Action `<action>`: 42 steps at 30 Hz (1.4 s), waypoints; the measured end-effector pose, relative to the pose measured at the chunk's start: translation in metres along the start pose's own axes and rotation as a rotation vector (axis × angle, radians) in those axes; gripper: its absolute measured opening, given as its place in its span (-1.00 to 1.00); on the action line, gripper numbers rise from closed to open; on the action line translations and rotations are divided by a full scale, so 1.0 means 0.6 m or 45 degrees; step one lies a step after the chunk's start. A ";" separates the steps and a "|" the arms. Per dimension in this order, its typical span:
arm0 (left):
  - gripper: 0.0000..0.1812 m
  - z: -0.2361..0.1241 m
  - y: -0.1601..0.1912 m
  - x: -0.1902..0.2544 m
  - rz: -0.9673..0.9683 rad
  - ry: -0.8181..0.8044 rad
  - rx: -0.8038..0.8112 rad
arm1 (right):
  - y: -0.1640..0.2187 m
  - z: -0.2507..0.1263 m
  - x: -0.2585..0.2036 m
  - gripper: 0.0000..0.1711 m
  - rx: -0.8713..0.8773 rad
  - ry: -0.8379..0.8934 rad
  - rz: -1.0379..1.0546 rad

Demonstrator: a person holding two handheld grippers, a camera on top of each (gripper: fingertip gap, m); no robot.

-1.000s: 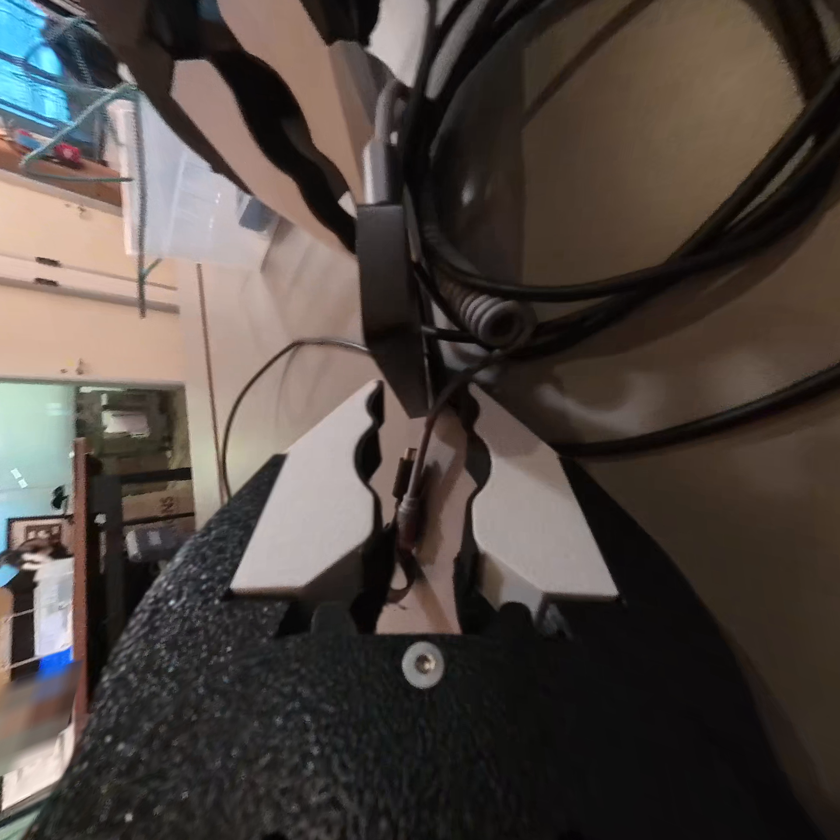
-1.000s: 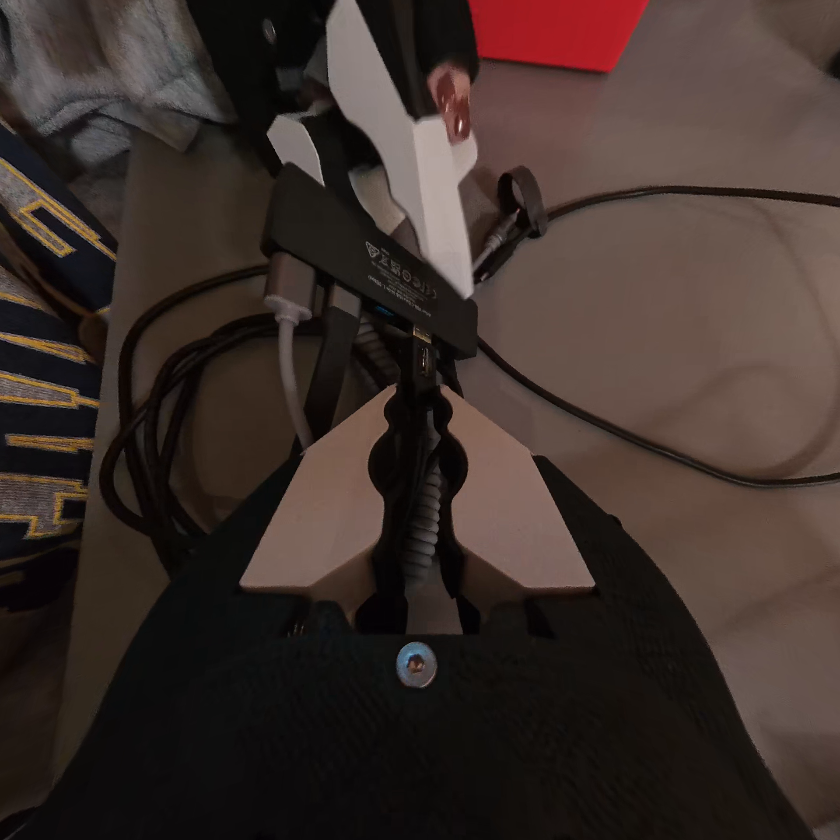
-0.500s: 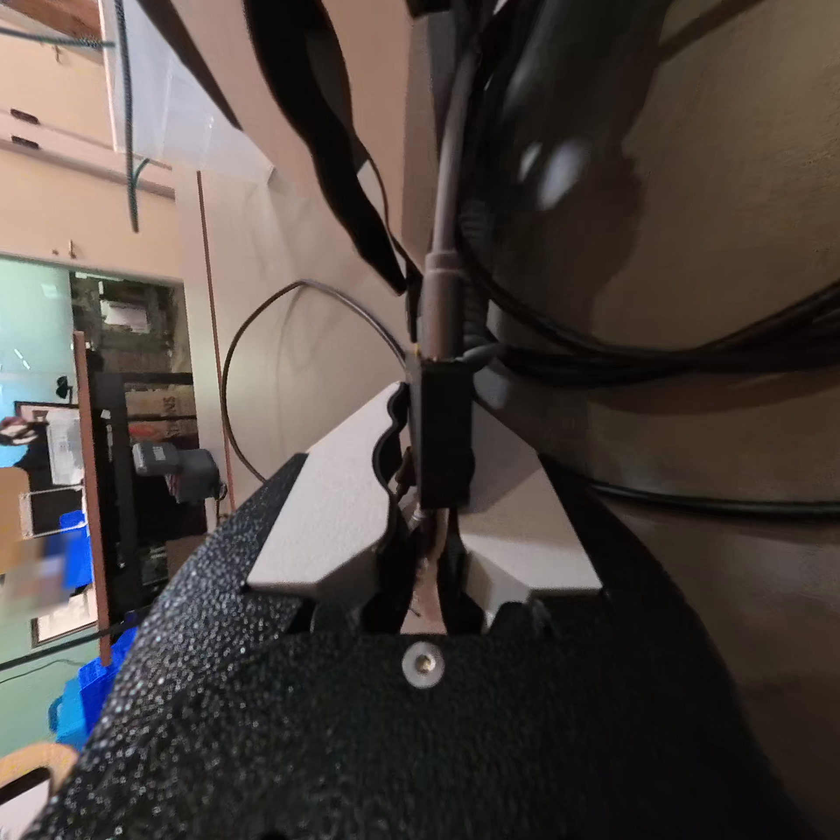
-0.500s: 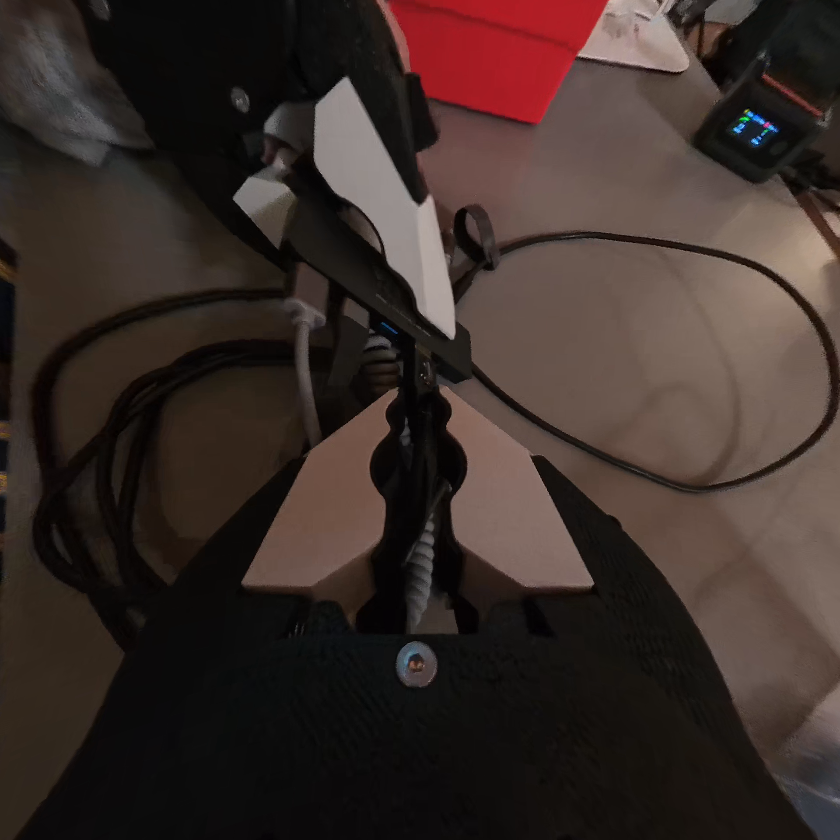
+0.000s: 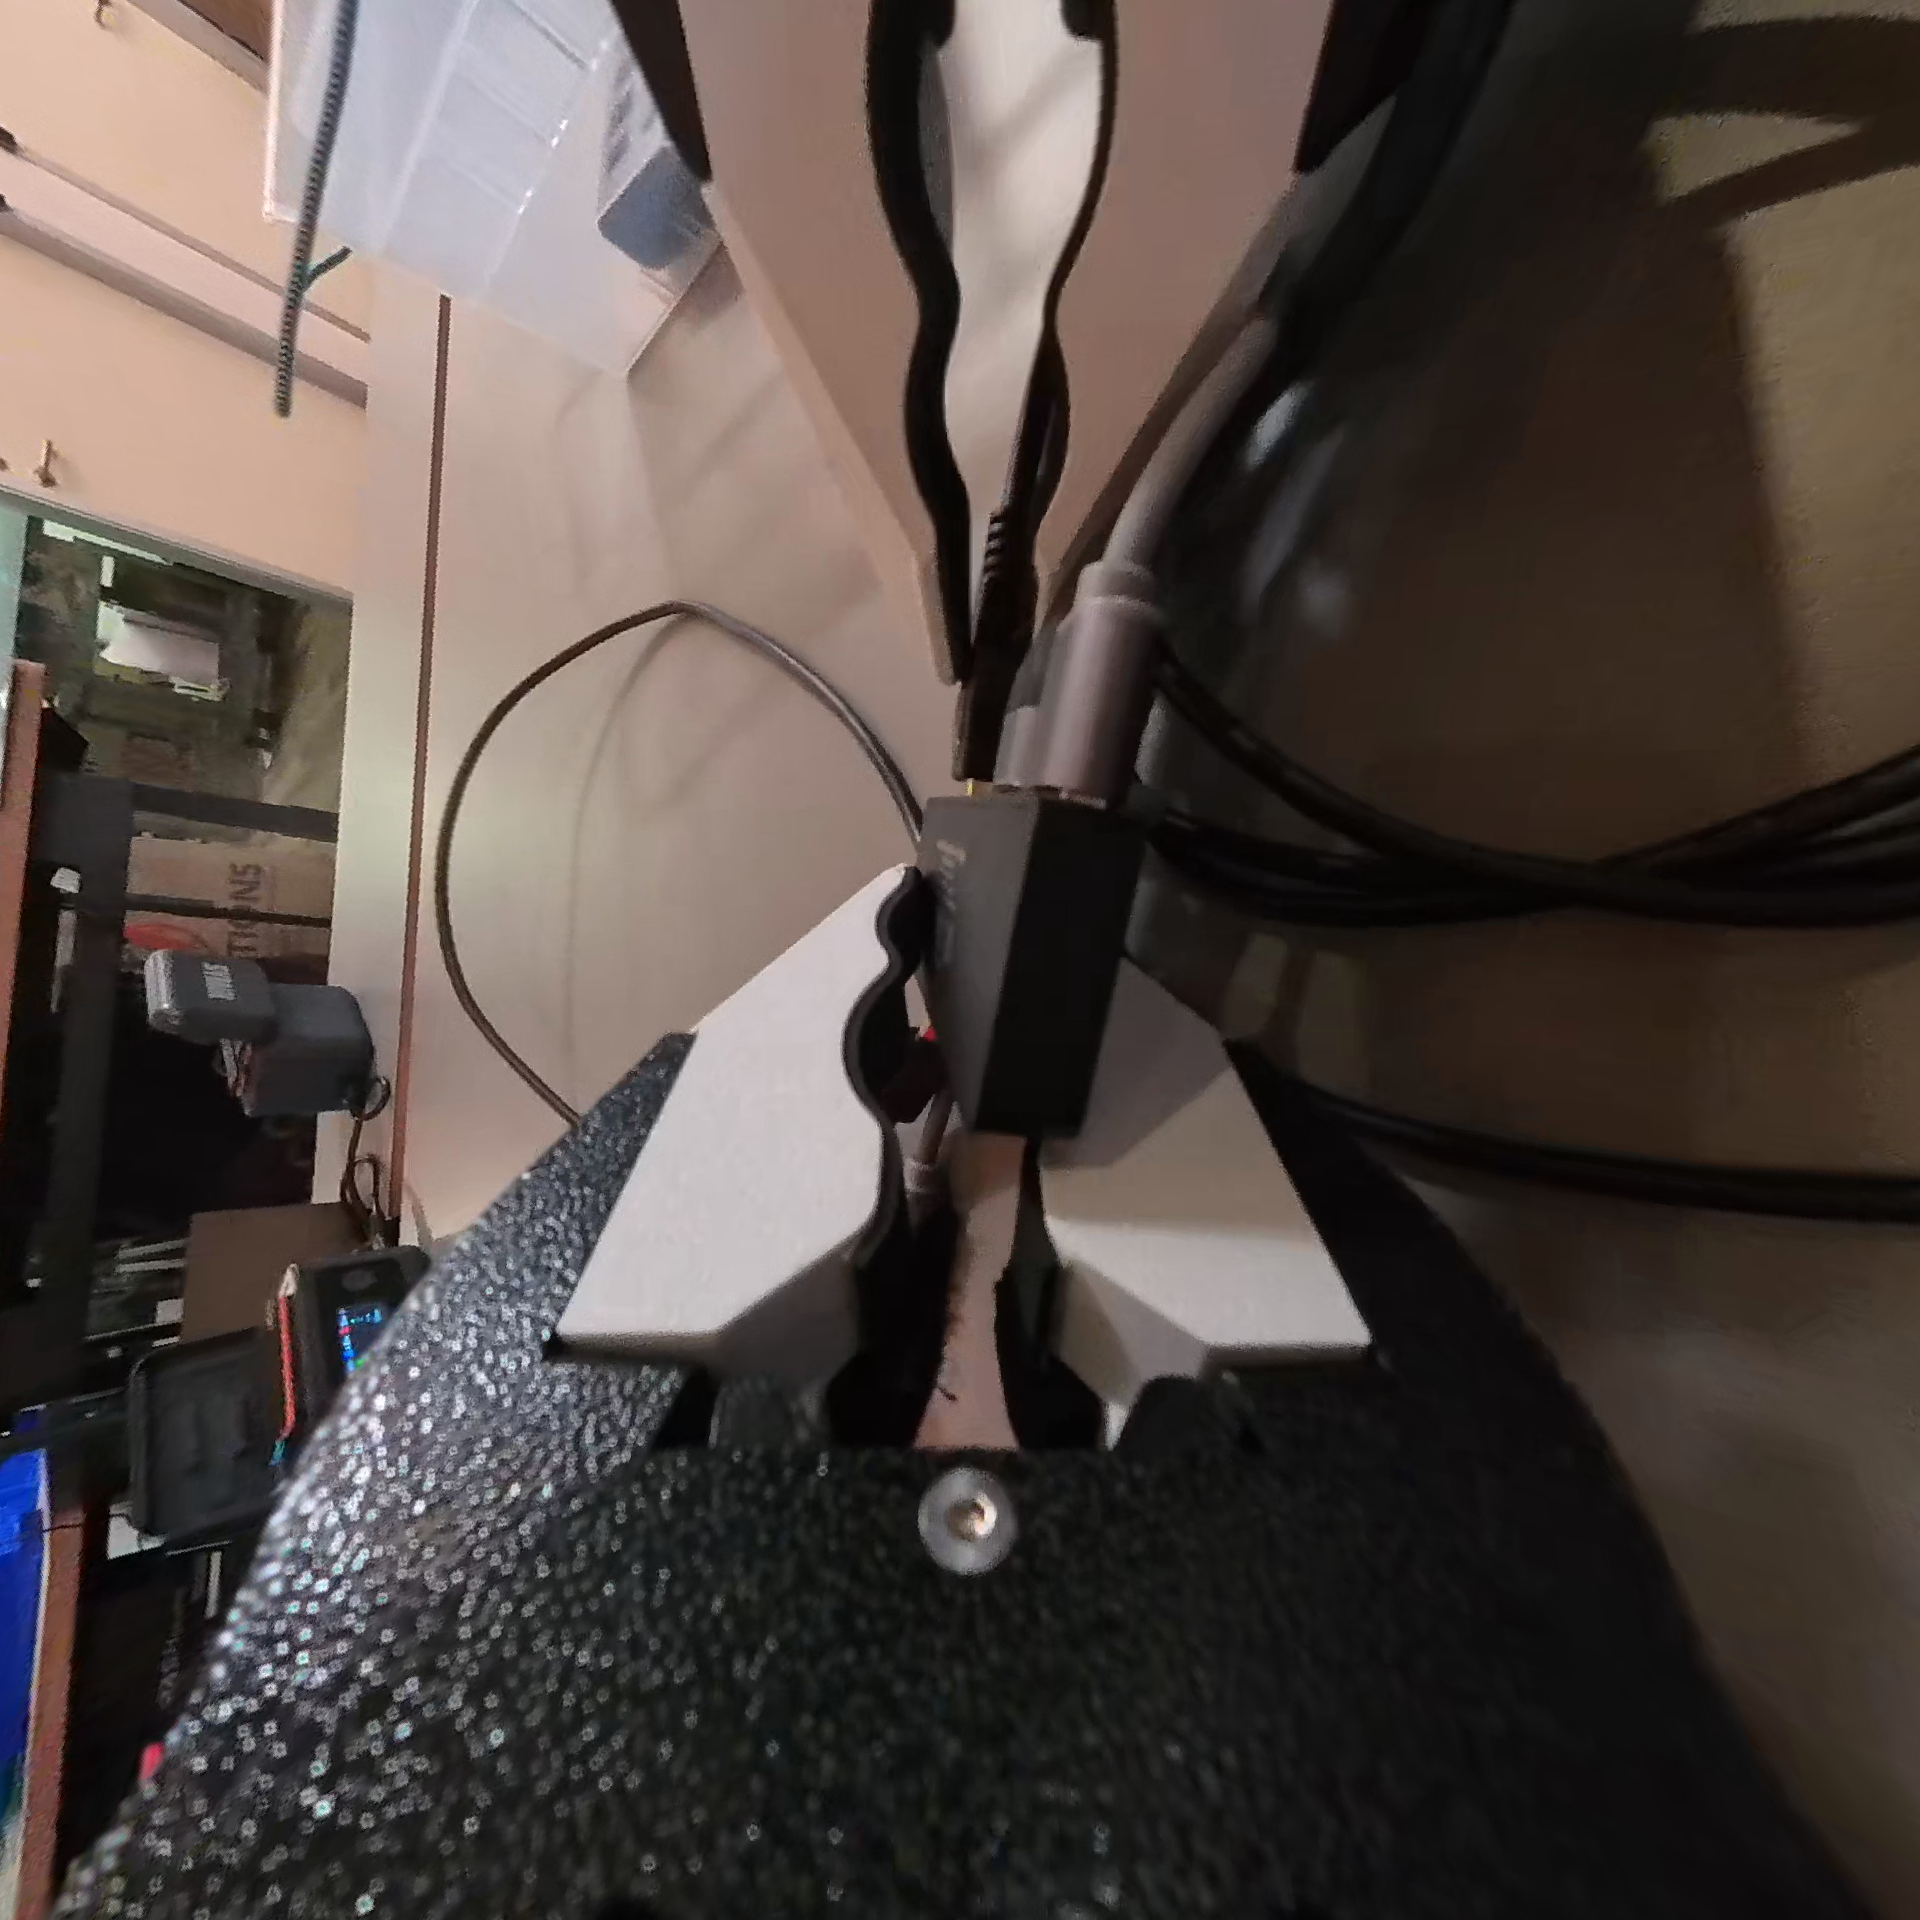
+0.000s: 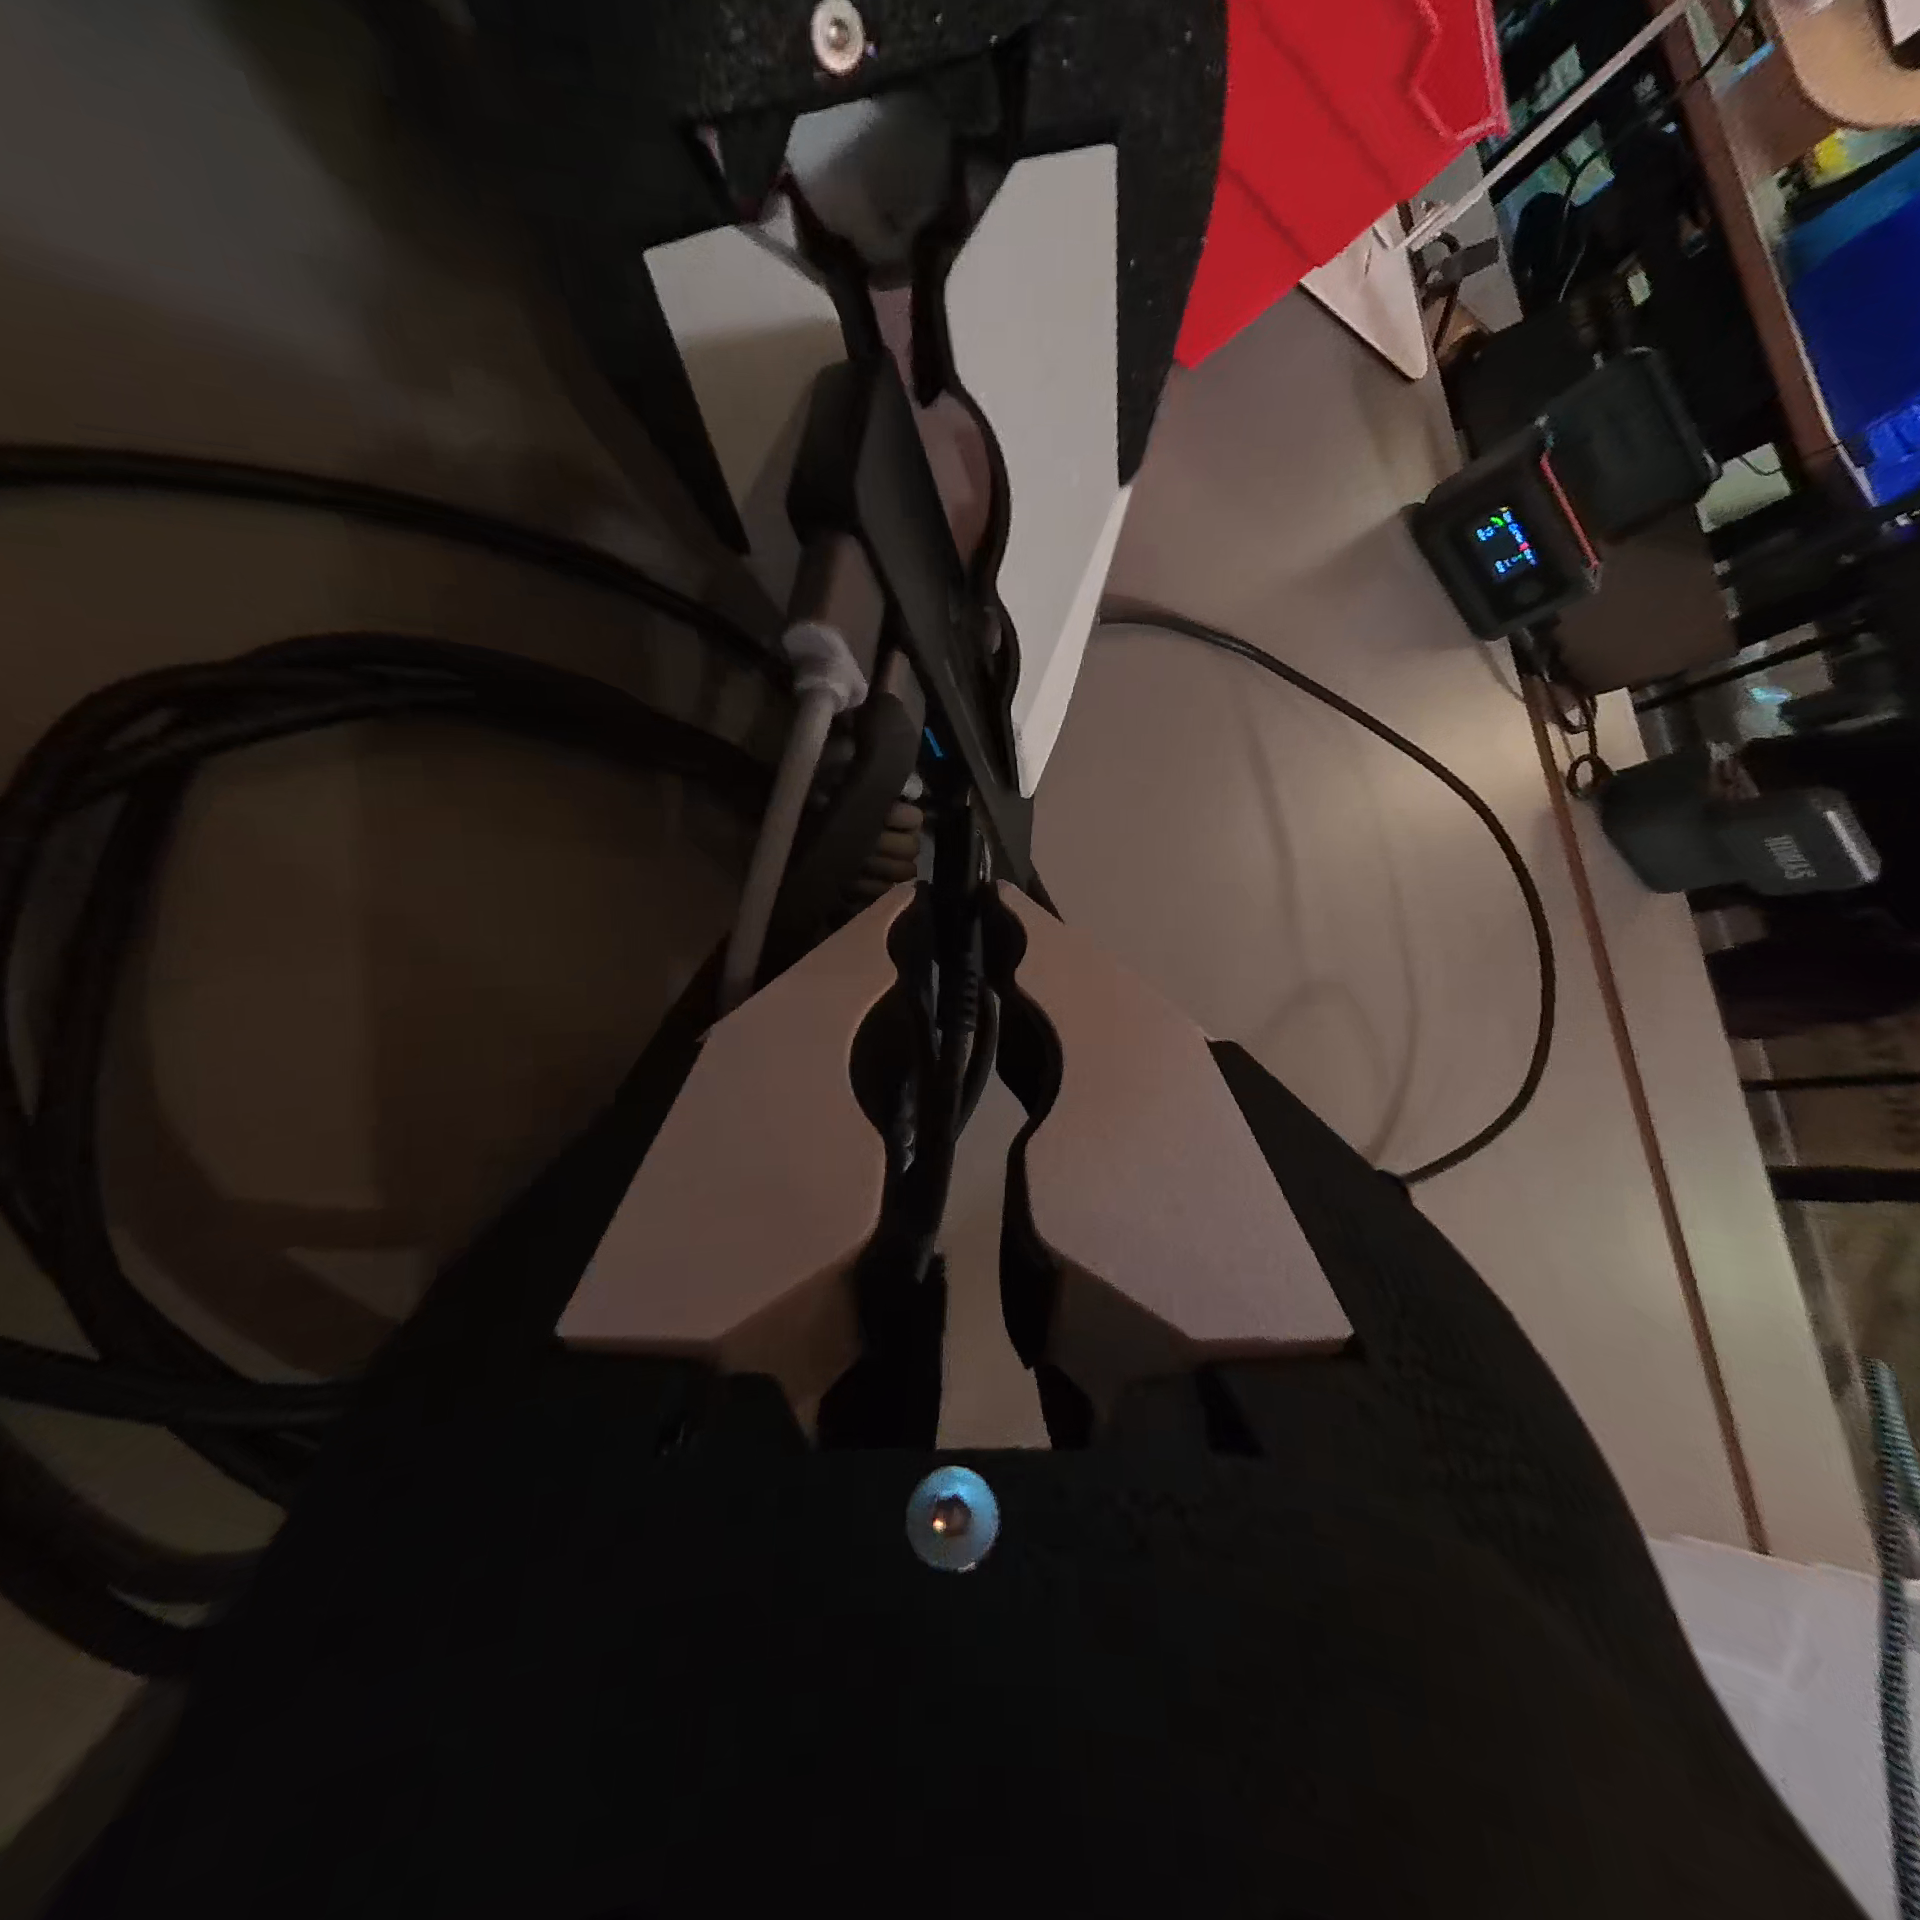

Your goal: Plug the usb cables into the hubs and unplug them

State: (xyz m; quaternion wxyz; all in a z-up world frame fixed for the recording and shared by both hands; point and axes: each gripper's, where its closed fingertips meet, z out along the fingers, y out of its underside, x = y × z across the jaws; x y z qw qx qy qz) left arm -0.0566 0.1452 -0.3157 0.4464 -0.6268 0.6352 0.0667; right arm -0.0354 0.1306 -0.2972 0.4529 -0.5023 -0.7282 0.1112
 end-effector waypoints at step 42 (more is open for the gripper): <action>-0.88 -0.025 -0.053 -0.015 -0.121 -0.095 0.317 | -0.029 -0.040 0.021 -0.92 0.091 0.059 -0.238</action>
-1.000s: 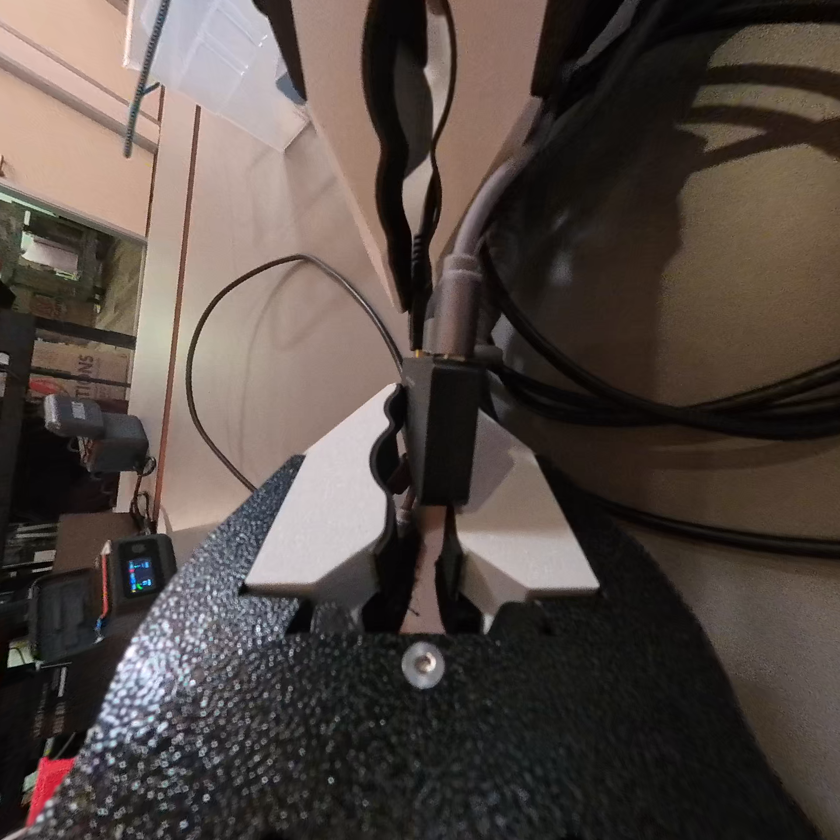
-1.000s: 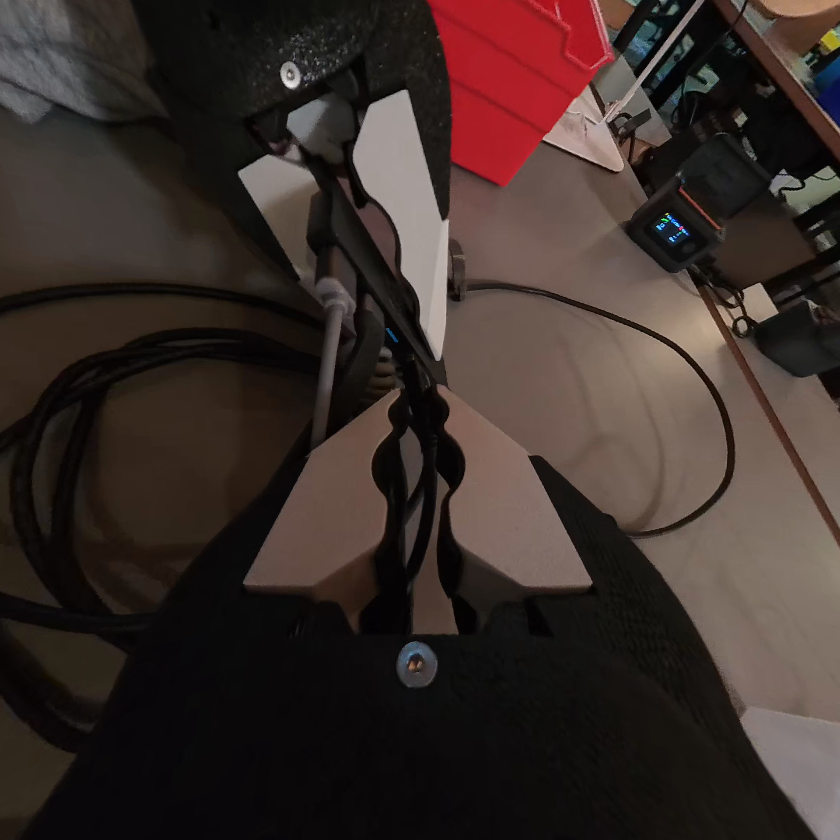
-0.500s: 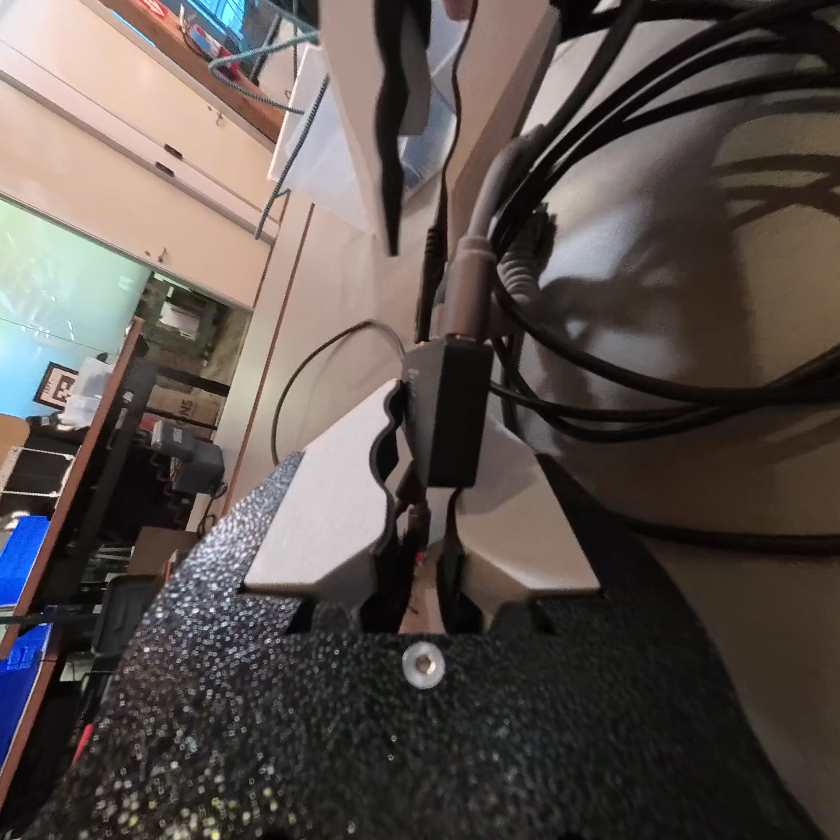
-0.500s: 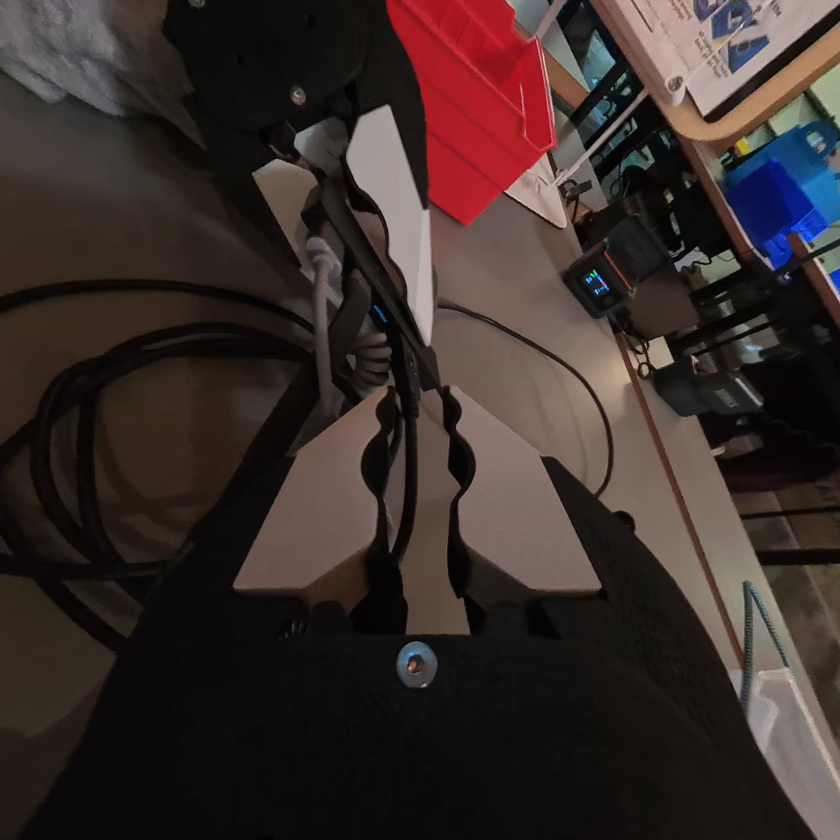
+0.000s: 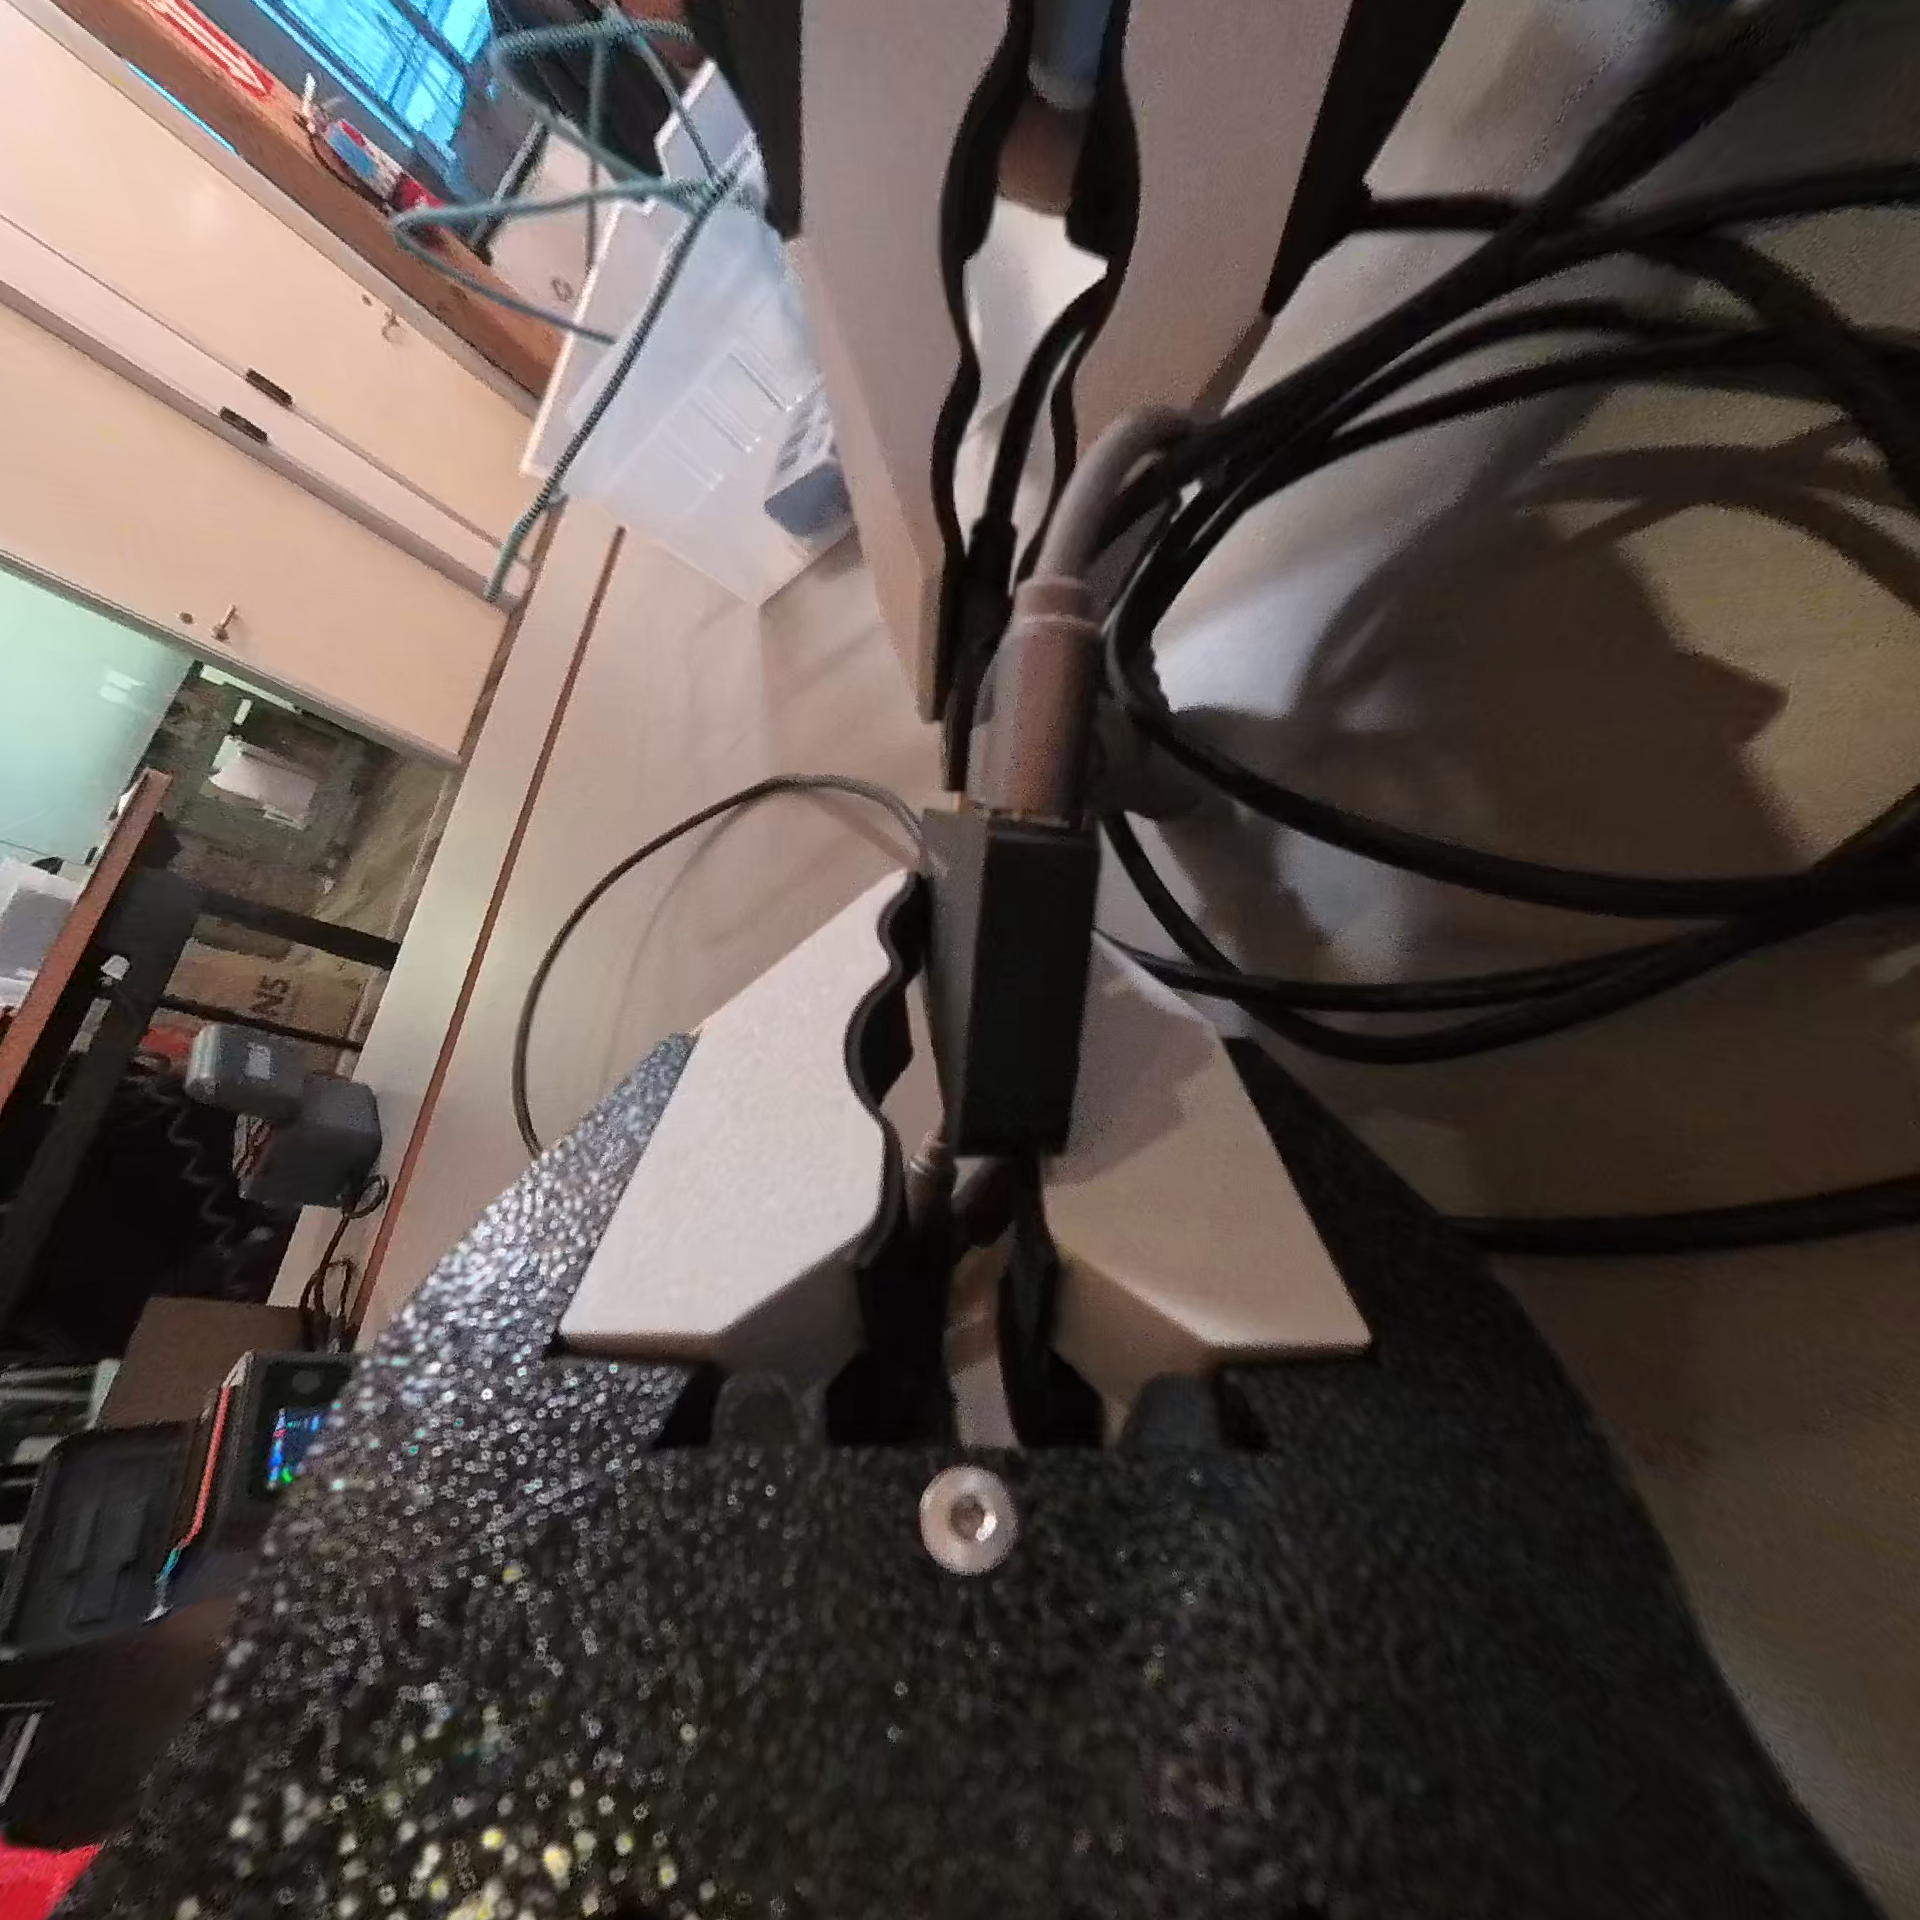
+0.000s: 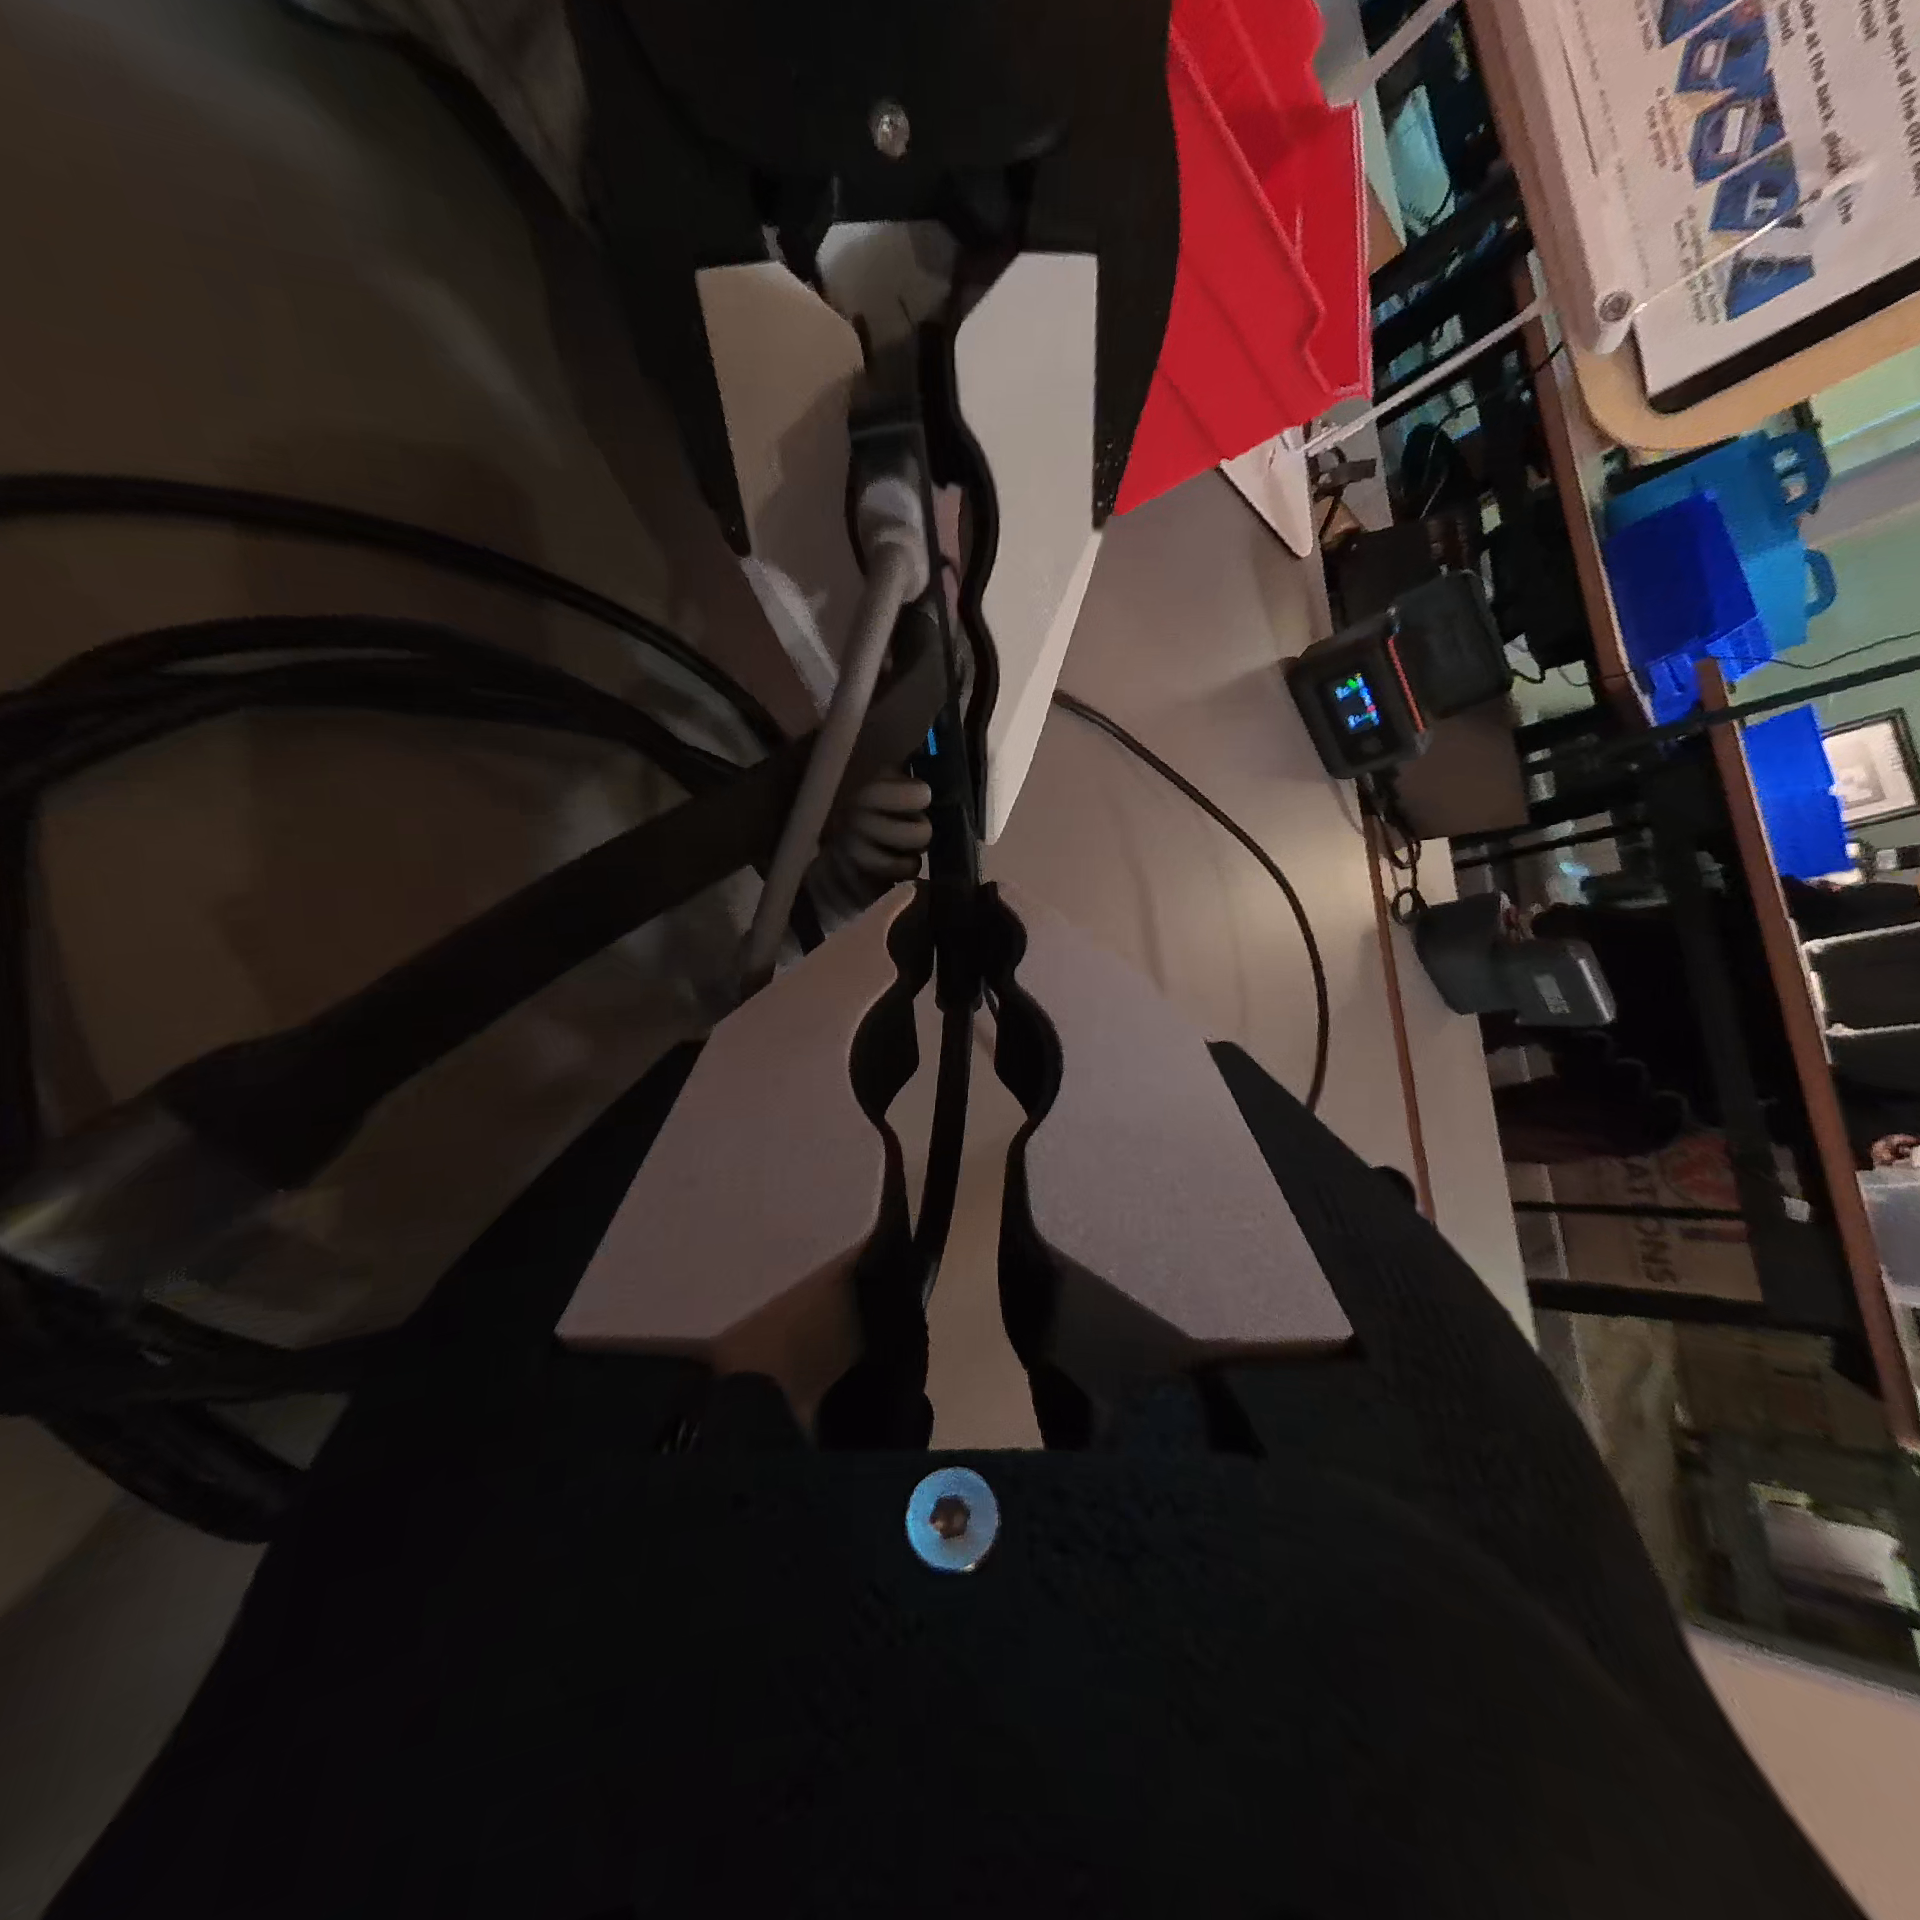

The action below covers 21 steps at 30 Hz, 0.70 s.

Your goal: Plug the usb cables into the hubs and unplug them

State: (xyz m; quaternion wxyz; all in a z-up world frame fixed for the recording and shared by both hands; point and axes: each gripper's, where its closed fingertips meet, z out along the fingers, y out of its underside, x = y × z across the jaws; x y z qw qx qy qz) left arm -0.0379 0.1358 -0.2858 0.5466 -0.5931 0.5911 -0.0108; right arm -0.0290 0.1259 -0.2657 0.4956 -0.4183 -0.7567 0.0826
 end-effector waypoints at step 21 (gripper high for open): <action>-0.85 0.015 0.061 -0.052 0.097 -0.264 -0.210 | 0.046 0.009 0.055 -0.47 -0.044 0.263 0.253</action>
